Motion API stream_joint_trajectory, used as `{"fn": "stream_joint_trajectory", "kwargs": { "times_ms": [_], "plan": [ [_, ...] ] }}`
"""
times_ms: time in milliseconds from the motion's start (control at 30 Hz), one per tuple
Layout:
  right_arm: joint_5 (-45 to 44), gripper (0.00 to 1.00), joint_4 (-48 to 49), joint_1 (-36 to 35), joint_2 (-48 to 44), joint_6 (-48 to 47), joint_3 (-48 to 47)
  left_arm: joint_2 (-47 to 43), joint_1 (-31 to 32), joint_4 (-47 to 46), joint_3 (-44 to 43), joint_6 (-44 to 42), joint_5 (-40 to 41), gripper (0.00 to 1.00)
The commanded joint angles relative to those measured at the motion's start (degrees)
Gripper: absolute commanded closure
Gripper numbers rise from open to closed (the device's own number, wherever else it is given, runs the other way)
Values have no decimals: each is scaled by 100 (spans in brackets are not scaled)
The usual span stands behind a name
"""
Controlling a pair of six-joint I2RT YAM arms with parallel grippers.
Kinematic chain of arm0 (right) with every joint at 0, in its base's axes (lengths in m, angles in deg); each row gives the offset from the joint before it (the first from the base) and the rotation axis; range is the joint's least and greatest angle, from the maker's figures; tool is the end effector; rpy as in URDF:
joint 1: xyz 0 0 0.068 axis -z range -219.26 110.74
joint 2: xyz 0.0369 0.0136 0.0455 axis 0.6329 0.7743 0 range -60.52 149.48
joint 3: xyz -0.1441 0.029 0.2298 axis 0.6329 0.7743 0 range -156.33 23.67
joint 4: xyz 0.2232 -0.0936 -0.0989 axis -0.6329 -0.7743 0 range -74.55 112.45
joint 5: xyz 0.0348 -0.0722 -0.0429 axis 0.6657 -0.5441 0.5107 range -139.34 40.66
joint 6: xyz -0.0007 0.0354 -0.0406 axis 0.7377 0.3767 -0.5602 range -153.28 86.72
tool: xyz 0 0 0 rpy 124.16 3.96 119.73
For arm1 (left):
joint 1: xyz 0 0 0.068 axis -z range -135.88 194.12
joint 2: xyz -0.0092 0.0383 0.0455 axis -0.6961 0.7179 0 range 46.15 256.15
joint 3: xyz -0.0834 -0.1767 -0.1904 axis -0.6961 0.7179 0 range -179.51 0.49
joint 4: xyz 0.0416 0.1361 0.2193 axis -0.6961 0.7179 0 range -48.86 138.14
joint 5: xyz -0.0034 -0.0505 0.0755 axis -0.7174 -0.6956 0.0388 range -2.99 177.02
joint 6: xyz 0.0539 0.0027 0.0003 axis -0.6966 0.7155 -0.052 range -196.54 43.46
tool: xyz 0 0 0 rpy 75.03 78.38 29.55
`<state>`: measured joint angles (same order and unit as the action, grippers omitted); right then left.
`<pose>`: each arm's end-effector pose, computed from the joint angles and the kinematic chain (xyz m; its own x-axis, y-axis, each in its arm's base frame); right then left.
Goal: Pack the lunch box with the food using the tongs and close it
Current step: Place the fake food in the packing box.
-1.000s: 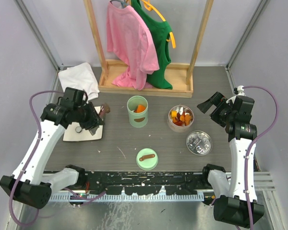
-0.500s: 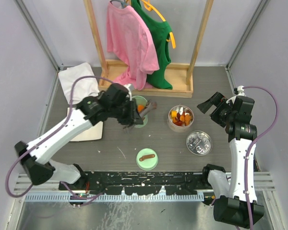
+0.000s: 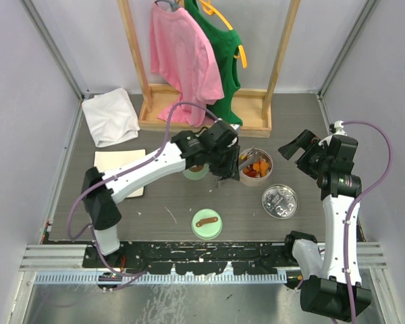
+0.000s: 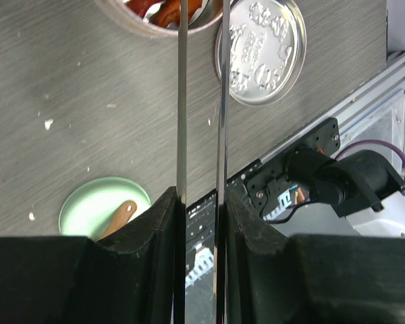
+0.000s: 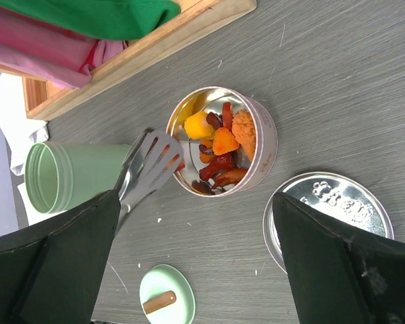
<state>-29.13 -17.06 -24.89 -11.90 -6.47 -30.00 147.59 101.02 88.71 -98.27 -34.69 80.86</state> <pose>0.1704 -0.0310 0.3323 -0.5084 0.5673 -0.6479 0.2088 0.8111 0.5464 0.2097 -0.3287 0.3366 -0.8934 0.1559 -0.4213 0.3683 0.7913 -0.4881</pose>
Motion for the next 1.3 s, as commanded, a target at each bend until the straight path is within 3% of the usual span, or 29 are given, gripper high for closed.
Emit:
{"fn": "stream_joint_trajectory", "kwargs": {
  "times_ms": [0, 233, 533, 667, 867, 1000, 1267],
  "plan": [
    [-76, 0, 104, 16, -106, -113, -180, 396, 23, -122, -765, -424, 287, 78],
    [-109, 0, 103, 15, -90, -140, -155, 1338, 24, 734, -1924, -930, 324, 77],
    [-148, 0, 110, 14, -83, -163, -152, 1469, 23, 628, -1757, -941, 540, 74],
    [-141, 0, 108, 14, -64, -159, -145, 1453, 29, 579, -1794, -983, 530, 68],
    [-140, 0, 93, 16, -75, -158, -159, 1333, 5, 556, -1771, -963, 610, 61],
    [-122, 0, 92, 14, -77, -163, -166, 1136, -4, 583, -1717, -924, 701, 62],
    [-96, 0, 97, 15, -75, -134, -166, -325, -3, 229, -1025, -1052, 1129, 64]
  ]
}}
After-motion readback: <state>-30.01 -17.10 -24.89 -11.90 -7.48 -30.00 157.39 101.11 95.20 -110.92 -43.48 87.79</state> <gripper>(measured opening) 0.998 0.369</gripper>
